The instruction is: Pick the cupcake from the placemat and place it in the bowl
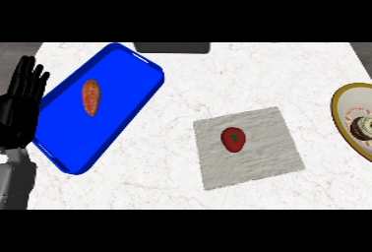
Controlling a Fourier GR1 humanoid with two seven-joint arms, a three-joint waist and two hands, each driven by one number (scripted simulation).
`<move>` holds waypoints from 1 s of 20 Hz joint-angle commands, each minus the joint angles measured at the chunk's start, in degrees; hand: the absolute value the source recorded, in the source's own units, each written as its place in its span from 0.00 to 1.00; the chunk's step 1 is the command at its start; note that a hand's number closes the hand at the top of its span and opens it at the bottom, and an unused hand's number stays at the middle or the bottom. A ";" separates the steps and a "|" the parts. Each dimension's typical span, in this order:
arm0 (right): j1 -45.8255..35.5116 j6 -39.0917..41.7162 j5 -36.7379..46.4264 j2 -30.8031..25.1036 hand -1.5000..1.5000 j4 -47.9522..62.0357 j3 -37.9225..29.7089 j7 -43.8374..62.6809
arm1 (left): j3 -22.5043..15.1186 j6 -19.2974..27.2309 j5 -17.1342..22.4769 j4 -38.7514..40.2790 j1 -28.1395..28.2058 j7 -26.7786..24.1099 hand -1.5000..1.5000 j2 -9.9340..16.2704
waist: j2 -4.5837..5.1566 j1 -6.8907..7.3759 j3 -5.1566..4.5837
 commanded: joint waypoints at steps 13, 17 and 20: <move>-1.48 -6.41 -15.86 -7.68 0.00 12.84 -19.62 -9.38 | 0.35 0.81 -0.80 1.51 -1.31 -1.04 0.50 -0.44 | 0.41 0.03 0.17; 3.74 -2.15 -19.21 -13.59 0.00 16.26 -23.79 -10.76 | 0.95 -0.14 0.78 -1.91 0.44 0.00 0.50 -0.08 | 0.26 -0.02 0.31; 6.65 4.54 -21.17 -16.08 0.00 17.81 -25.59 -12.94 | 0.32 0.98 -0.67 -0.30 -0.73 0.36 0.50 -0.29 | 0.39 -0.66 0.45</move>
